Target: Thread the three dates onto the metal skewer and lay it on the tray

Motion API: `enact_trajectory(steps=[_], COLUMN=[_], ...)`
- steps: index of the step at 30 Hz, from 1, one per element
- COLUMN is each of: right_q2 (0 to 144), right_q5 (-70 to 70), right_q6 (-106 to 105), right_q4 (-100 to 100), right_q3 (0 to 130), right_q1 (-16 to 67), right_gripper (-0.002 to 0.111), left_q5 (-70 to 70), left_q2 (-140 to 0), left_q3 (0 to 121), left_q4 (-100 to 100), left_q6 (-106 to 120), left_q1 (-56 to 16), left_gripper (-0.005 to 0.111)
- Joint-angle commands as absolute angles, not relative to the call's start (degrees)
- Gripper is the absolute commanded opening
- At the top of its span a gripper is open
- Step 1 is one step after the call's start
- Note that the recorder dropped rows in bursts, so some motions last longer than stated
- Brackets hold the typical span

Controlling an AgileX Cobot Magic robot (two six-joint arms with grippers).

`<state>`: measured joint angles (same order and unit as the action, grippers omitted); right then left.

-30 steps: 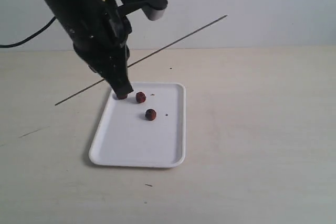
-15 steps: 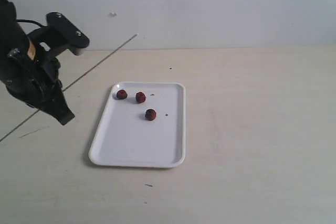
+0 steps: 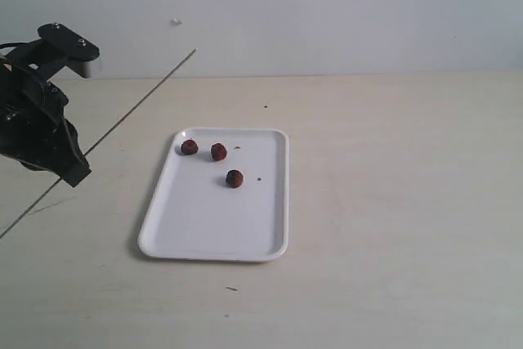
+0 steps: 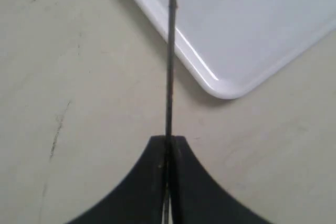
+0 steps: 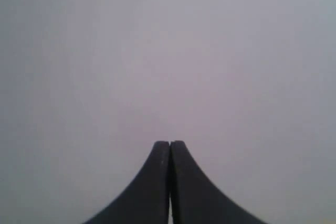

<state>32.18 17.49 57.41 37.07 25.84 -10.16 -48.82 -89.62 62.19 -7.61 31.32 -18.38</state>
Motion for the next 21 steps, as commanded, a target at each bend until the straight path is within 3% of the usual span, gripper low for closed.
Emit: enact_trajectory(steps=[1, 5, 8, 12, 15, 17, 21], right_q2=[53.9, 76.2, 86.7, 95.5, 98.8, 99.7, 101.2], right_q5=[18.2, 25.3, 28.3, 9.3, -9.4, -16.5, -26.7], right_q6=[79.0, 105.5, 93.5, 55.0, 50.0, 40.1, -1.0], right_q4=[65.5, 99.9, 99.9, 99.9, 99.9, 89.6, 45.5], right_q3=[40.6, 57.7, 64.6, 65.5, 64.9, 64.5, 70.1], right_q1=[-10.6, -10.6, -10.0, -8.7, -8.7, -8.7, -6.2], right_gripper=[0.000, 0.000, 0.000, 0.000, 0.000, 0.000, 0.000], left_q5=[-47.8, -47.8, -47.7, -47.1, -47.1, -47.3, -49.1], left_q2=[-89.1, -89.1, -89.1, -89.1, -89.2, -89.5, -89.5], left_q3=[62.0, 62.0, 62.0, 62.0, 62.0, 62.0, 62.0], left_q4=[-10.0, -10.0, -9.8, -9.4, -9.3, -8.7, -8.1], left_q6=[32.6, 33.4, 34.7, 35.8, 35.8, 35.8, 35.6], left_q1=[-18.3, -18.3, -18.3, -17.9, -17.6, -17.6, -17.6], left_gripper=[0.000, 0.000, 0.000, 0.000, 0.000, 0.000, 0.000])
